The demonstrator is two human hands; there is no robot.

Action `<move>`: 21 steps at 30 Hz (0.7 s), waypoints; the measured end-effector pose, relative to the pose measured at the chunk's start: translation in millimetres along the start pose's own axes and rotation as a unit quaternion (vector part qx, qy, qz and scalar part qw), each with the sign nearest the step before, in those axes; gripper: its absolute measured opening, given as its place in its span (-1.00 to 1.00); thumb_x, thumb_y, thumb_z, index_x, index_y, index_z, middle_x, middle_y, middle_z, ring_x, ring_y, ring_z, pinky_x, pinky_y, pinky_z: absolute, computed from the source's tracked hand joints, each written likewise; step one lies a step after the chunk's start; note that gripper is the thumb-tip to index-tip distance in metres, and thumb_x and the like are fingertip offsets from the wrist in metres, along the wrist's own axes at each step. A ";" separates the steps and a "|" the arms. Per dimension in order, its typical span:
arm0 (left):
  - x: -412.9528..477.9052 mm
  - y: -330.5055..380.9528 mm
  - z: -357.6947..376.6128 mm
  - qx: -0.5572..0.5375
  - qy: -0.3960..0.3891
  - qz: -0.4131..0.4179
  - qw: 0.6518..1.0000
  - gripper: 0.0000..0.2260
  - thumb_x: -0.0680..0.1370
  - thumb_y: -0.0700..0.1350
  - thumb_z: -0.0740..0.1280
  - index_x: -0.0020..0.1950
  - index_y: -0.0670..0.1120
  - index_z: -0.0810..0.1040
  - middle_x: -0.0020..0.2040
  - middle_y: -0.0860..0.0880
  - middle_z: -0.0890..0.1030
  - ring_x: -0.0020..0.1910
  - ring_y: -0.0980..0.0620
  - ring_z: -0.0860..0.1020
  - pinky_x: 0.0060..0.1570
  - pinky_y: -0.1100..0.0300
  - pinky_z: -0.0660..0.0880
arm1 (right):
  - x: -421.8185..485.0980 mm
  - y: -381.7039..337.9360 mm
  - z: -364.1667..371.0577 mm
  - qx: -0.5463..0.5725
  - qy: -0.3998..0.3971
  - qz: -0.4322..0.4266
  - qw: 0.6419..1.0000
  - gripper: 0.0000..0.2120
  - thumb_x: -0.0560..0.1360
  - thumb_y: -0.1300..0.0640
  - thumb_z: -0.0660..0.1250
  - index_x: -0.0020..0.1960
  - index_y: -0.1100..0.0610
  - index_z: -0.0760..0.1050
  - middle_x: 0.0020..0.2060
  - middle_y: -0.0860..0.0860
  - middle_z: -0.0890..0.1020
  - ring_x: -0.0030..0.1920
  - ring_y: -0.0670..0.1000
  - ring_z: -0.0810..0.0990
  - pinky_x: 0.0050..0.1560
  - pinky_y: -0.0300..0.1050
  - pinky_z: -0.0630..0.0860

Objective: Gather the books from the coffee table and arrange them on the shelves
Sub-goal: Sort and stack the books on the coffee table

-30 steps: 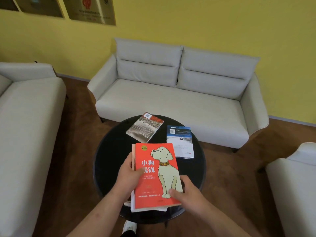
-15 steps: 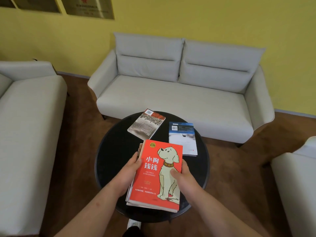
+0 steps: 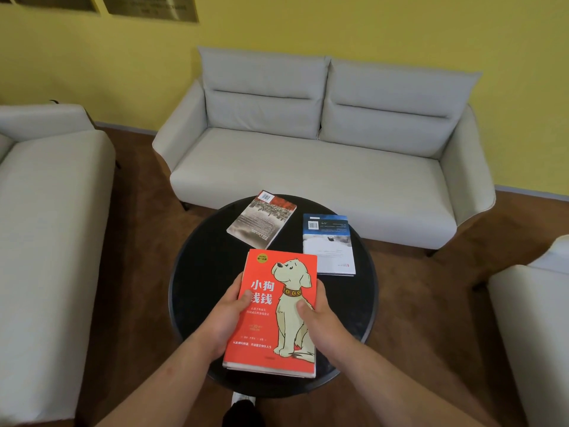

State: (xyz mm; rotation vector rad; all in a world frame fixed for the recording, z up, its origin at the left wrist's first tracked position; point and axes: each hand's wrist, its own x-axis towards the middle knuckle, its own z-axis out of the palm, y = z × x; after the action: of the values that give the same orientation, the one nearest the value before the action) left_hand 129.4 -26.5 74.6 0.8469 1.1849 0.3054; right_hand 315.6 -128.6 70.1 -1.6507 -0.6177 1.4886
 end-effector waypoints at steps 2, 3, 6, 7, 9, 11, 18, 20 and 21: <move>0.5 1.4 -0.4 -0.001 0.001 0.000 1.000 -0.57 0.66 0.04 0.24 0.48 0.34 0.21 -0.01 -0.01 0.75 0.00 -0.11 0.74 -0.17 -0.04 0.67 | -1.5 -1.0 -0.6 0.003 -0.008 -0.004 1.000 -0.47 0.65 -0.05 0.27 0.49 -0.31 0.08 0.22 -0.19 0.63 0.07 -0.18 0.72 -0.16 -0.23 0.67; 0.3 2.1 -0.1 -0.001 0.001 -0.001 1.000 -0.56 0.66 0.03 0.24 0.49 0.34 0.21 -0.01 -0.01 0.75 0.01 -0.12 0.73 -0.17 -0.05 0.67 | -2.0 -1.1 -0.7 0.006 -0.011 -0.005 1.000 -0.47 0.65 -0.06 0.27 0.49 -0.31 0.08 0.22 -0.19 0.63 0.08 -0.17 0.72 -0.15 -0.23 0.67; -0.8 4.0 0.9 0.002 0.002 -0.004 1.000 -0.55 0.66 0.04 0.23 0.49 0.35 0.19 -0.02 -0.02 0.75 0.00 -0.12 0.73 -0.17 -0.05 0.67 | -1.1 -0.3 -1.1 0.016 -0.016 -0.008 1.000 -0.46 0.65 -0.06 0.28 0.50 -0.31 0.08 0.22 -0.18 0.64 0.09 -0.15 0.72 -0.13 -0.21 0.67; -0.4 4.2 0.5 0.001 0.003 -0.006 1.000 -0.56 0.66 0.04 0.23 0.48 0.37 0.19 -0.02 -0.03 0.75 0.00 -0.13 0.74 -0.17 -0.05 0.67 | -0.5 -0.4 -1.4 0.019 -0.019 -0.009 1.000 -0.46 0.65 -0.06 0.27 0.50 -0.30 0.07 0.22 -0.18 0.64 0.10 -0.14 0.72 -0.11 -0.20 0.68; -0.5 4.3 -0.7 -0.002 0.003 -0.007 1.000 -0.60 0.66 0.04 0.23 0.43 0.37 0.22 -0.01 -0.04 0.75 0.00 -0.15 0.73 -0.17 -0.06 0.67 | -0.5 -2.0 -1.4 0.023 -0.028 -0.011 0.999 -0.44 0.65 -0.07 0.27 0.52 -0.29 0.05 0.24 -0.16 0.63 0.12 -0.11 0.72 -0.06 -0.17 0.69; -1.7 4.7 0.2 -0.001 -0.002 0.001 1.000 -0.65 0.66 0.03 0.24 0.38 0.34 0.27 0.02 -0.04 0.74 0.01 -0.15 0.73 -0.14 -0.08 0.67 | -1.3 -2.2 -1.7 0.030 -0.034 -0.016 0.999 -0.44 0.66 -0.05 0.26 0.53 -0.26 0.04 0.25 -0.14 0.63 0.14 -0.09 0.72 -0.01 -0.15 0.68; 16.8 28.9 -14.6 0.093 -0.001 -0.001 0.996 -0.42 0.53 -0.19 0.44 0.45 0.13 0.29 0.32 -0.11 0.53 0.11 -0.14 0.66 0.05 -0.10 0.62 | 8.4 -0.4 -13.5 0.089 0.018 -0.004 0.996 -0.65 0.62 0.09 0.36 0.36 -0.07 0.38 0.11 -0.05 0.74 0.11 0.06 0.74 -0.03 -0.12 0.69; 35.0 48.4 -19.5 0.164 0.013 0.020 0.986 -0.37 0.49 -0.24 0.44 0.48 0.07 0.28 0.36 -0.07 0.45 0.21 -0.07 0.55 0.05 0.06 0.53 | 23.4 -5.7 -23.5 0.078 0.076 0.001 0.994 -0.74 0.62 0.11 0.36 0.29 0.03 0.47 0.05 -0.04 0.76 0.06 -0.01 0.75 -0.10 -0.20 0.67; 45.8 59.4 -20.1 0.187 0.021 0.033 0.981 -0.41 0.52 -0.21 0.43 0.48 0.05 0.30 0.35 -0.06 0.45 0.25 -0.05 0.52 0.11 0.07 0.51 | 33.0 -9.3 -30.0 0.053 0.106 -0.002 0.993 -0.76 0.62 0.11 0.37 0.27 0.03 0.49 0.05 -0.04 0.74 0.05 -0.04 0.75 -0.11 -0.22 0.67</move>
State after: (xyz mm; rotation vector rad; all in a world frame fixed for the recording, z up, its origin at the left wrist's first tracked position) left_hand 141.3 49.8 83.3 1.2146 1.2756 0.1551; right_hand 352.2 -104.4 58.0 -1.6956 -0.4190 1.2994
